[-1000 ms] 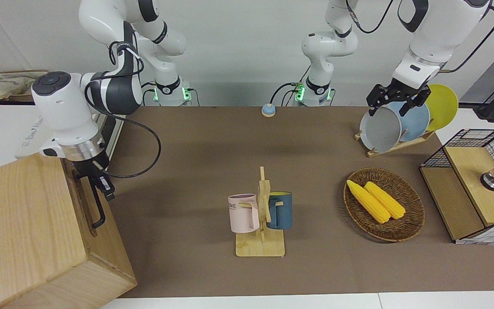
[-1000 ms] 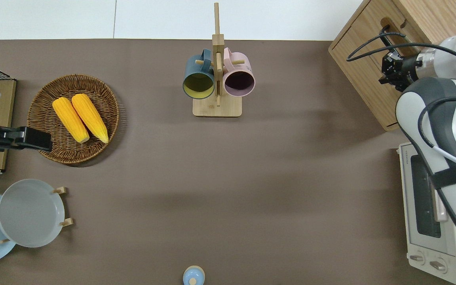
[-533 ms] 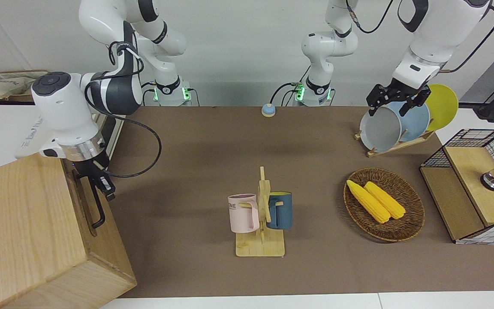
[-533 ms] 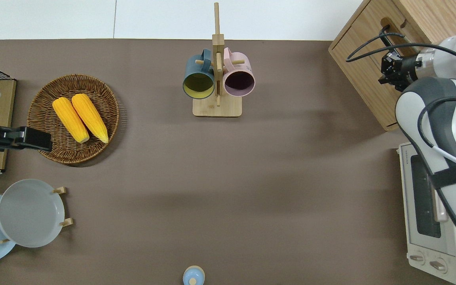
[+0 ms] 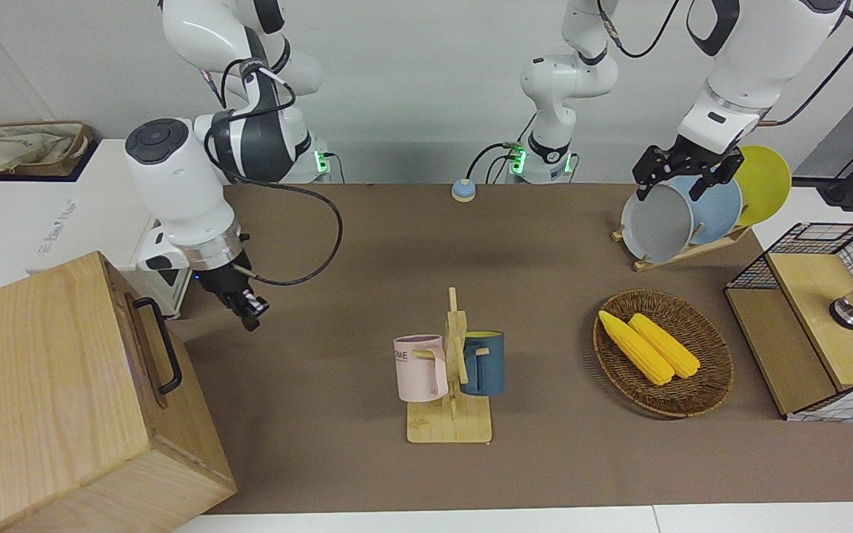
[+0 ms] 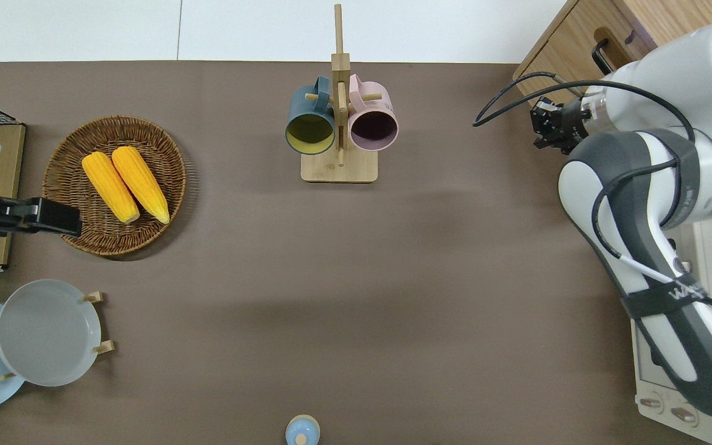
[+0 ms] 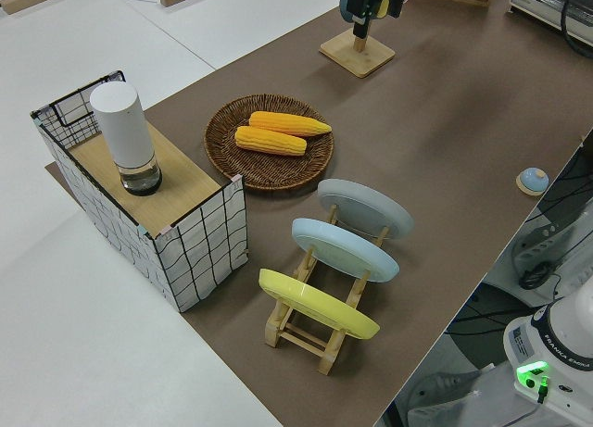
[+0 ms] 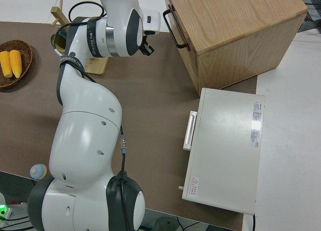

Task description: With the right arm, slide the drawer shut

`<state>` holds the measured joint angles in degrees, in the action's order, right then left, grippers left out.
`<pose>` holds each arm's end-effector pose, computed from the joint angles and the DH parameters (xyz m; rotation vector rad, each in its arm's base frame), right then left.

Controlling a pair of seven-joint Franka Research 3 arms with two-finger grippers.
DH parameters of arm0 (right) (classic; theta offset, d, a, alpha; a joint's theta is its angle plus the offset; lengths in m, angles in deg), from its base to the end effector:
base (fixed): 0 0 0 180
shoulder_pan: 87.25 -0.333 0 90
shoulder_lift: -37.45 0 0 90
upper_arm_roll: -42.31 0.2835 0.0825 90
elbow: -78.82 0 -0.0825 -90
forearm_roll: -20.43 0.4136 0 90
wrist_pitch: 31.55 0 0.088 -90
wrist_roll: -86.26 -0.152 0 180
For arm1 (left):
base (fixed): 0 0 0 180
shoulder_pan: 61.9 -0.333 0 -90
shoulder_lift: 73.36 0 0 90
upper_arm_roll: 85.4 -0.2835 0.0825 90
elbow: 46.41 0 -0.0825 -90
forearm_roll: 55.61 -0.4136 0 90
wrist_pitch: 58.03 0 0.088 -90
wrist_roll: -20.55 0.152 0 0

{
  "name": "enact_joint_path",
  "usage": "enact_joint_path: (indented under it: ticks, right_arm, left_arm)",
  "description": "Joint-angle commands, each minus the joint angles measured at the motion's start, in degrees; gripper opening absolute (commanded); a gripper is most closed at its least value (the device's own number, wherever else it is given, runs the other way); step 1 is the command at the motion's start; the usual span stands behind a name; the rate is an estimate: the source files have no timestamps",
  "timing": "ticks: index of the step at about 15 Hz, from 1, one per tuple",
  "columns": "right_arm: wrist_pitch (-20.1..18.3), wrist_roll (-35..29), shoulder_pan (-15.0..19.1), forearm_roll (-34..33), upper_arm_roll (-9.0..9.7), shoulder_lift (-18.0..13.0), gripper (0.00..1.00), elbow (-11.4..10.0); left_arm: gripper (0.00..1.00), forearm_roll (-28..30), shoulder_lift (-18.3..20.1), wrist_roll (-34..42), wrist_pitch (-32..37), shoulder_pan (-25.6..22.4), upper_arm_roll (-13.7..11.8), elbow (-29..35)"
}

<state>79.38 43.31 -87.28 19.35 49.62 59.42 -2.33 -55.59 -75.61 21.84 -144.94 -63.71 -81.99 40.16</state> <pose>0.7074 0.0785 0.4147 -2.9019 0.9432 -0.1741 0.5880 -0.0159 0.5492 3.1376 -0.0792 -0.0522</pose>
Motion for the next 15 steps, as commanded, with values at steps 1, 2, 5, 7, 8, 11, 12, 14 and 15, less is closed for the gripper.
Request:
enact_joint_path:
  ticks: [1, 2, 5, 7, 8, 11, 12, 14, 15]
  right_arm:
    - [-6.9, 8.0, -2.1, 1.8, -0.10, -4.0, 0.000, -0.1]
    - [-9.1, 9.9, -2.7, 1.8, -0.19, -5.1, 0.000, -0.2]
    - [-14.7, 24.3, -2.9, 1.6, -0.89, -9.6, 0.000, -0.5]
    - [-16.4, 28.8, -3.5, 1.5, -2.03, -12.1, 0.000, -1.2]
    - [-17.6, 31.1, -3.7, 1.1, -2.12, -13.2, 0.000, -1.6]
    - [-19.5, 35.6, -3.1, 0.8, -2.47, -13.9, 0.000, -1.5]
    - [-19.5, 35.7, -3.1, 0.7, -2.39, -13.7, 0.054, -1.1]
    - [-19.6, 35.7, -3.2, 0.6, -2.39, -13.5, 0.459, -0.9]
    - [-19.7, 35.6, -3.0, 0.4, -2.39, -13.4, 0.856, -0.9]
  left_arm:
    - [0.99, -1.0, -0.7, 0.6, 1.1, -0.2, 0.4, -1.5]
    - [0.99, -1.0, -0.7, 0.6, 1.1, -0.2, 0.4, -1.5]
    - [0.99, -1.0, -0.7, 0.6, 1.1, -0.2, 0.4, -1.4]
    - [0.99, -1.0, -0.7, 0.6, 1.1, -0.2, 0.4, -1.5]
    - [0.99, -1.0, -0.7, 0.6, 1.1, -0.2, 0.4, -1.5]
    - [0.99, -1.0, -0.7, 0.6, 1.1, -0.2, 0.4, -1.5]
    - [0.99, -1.0, -0.7, 0.6, 1.1, -0.2, 0.4, -1.4]
    - [0.99, -1.0, -0.7, 0.6, 1.1, -0.2, 0.4, -1.4]
    - [0.99, -1.0, -0.7, 0.6, 1.1, -0.2, 0.4, -1.4]
